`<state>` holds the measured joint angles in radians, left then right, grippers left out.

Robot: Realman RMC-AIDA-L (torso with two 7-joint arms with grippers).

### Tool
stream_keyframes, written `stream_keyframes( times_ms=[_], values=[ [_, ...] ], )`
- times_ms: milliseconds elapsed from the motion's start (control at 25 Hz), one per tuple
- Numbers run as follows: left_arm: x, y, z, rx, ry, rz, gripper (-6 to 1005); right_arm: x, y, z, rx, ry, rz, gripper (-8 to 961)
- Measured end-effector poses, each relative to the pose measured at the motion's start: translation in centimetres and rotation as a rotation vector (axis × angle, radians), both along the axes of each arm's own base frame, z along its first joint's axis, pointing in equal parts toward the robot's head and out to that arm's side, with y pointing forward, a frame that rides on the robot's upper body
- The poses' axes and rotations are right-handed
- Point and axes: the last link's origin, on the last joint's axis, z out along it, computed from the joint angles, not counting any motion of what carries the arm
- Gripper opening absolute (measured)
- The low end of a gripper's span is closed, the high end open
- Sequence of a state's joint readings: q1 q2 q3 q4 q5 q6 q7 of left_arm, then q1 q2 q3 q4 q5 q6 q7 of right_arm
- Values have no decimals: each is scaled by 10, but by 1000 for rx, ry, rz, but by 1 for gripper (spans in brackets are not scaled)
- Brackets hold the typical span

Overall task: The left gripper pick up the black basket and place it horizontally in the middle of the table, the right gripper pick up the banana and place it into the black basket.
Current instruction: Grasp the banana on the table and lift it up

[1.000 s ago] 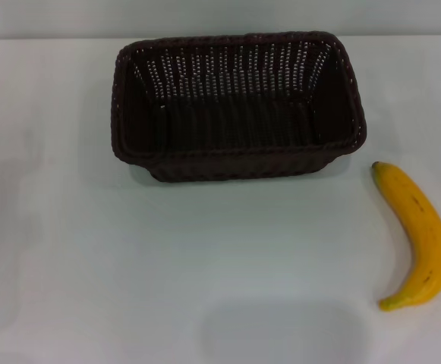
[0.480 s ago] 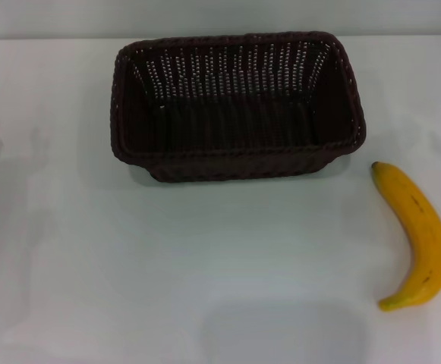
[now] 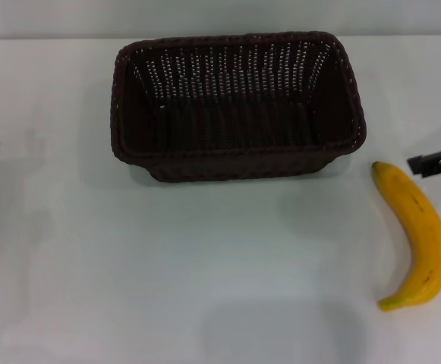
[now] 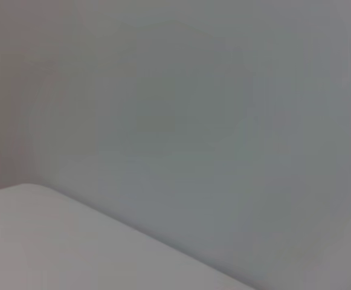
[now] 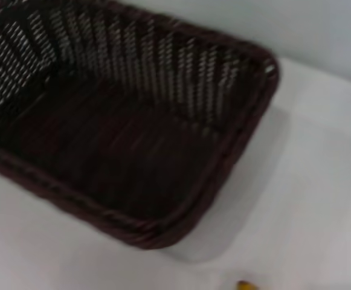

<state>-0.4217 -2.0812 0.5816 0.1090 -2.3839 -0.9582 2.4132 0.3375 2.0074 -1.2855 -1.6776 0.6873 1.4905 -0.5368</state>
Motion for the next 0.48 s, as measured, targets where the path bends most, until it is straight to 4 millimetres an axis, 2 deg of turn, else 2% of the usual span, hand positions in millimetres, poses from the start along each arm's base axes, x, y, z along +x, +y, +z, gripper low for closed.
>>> stream_keyframes(
  times_ms=[360,480],
  values=[
    [5,5,-1,-8,5,-16,817,-24,-6,-41,-82,-145,9,872],
    [7,8,-1,-10,5,-18,820,-27,-4,-47,-79,-168,25,872]
  ],
)
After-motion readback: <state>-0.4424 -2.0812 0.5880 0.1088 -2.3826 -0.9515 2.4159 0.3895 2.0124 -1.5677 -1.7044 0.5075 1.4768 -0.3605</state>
